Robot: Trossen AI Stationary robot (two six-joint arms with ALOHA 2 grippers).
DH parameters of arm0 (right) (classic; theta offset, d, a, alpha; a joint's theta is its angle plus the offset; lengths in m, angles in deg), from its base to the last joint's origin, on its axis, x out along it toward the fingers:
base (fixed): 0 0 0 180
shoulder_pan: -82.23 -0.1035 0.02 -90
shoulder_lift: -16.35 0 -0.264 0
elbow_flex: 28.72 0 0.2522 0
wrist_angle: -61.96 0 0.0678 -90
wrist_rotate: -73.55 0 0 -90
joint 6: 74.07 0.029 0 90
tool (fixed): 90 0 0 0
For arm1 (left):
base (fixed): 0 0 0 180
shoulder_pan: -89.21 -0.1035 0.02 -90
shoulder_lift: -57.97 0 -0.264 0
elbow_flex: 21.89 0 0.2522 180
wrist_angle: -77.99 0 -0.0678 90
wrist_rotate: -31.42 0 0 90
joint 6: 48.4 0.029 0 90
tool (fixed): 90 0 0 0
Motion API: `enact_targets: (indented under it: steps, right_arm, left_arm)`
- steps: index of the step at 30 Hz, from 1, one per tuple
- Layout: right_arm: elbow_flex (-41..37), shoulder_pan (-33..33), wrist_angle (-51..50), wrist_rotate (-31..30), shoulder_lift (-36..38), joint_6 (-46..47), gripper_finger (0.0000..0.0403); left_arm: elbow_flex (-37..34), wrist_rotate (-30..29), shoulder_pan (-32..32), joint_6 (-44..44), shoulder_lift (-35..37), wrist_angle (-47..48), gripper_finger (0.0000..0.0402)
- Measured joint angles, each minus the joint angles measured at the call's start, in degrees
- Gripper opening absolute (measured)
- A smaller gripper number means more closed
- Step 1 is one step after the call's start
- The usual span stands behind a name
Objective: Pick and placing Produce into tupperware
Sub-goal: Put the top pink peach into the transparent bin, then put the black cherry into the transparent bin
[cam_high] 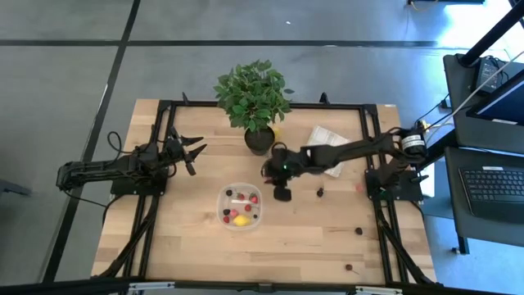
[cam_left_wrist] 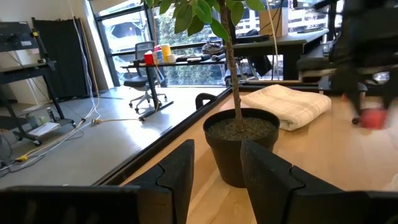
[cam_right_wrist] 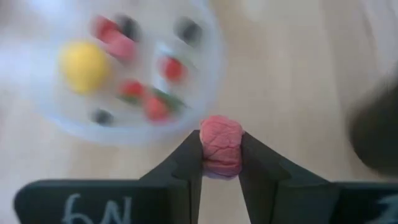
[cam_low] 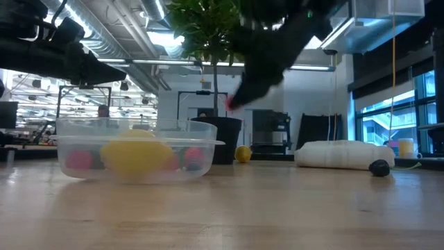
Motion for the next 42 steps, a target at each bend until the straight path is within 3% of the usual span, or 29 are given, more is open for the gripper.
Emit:
enact_targets:
  steps: [8, 14, 21, 31, 42]
  right_arm:
    - [0.8, -6.39, 10.43, -1.57, -0.48, -1.55, 0.0086]
    - [0.79, -7.54, 17.15, -1.34, -5.45, -3.49, 0.0087]
    - [0.77, -7.48, 20.12, -0.47, -10.33, -3.58, 0.0087]
    - [0.77, -7.46, 20.45, -0.44, -11.19, -4.26, 0.0087]
    - [0.77, -7.46, 20.23, -0.44, -11.19, -4.17, 0.0168]
  left_arm:
    - [0.0, 0.0, 0.01, -0.02, -0.02, 0.02, 0.0126]
    - [0.0, 0.0, 0.01, -0.02, -0.01, 0.02, 0.0126]
    - [0.0, 0.01, 0.0, -0.02, 0.0, 0.0, 0.0126]
    - [-0.02, 0.0, 0.0, -0.02, -0.02, 0.02, 0.0126]
    - [0.0, 0.02, 0.02, -0.02, -0.02, 0.02, 0.0126]
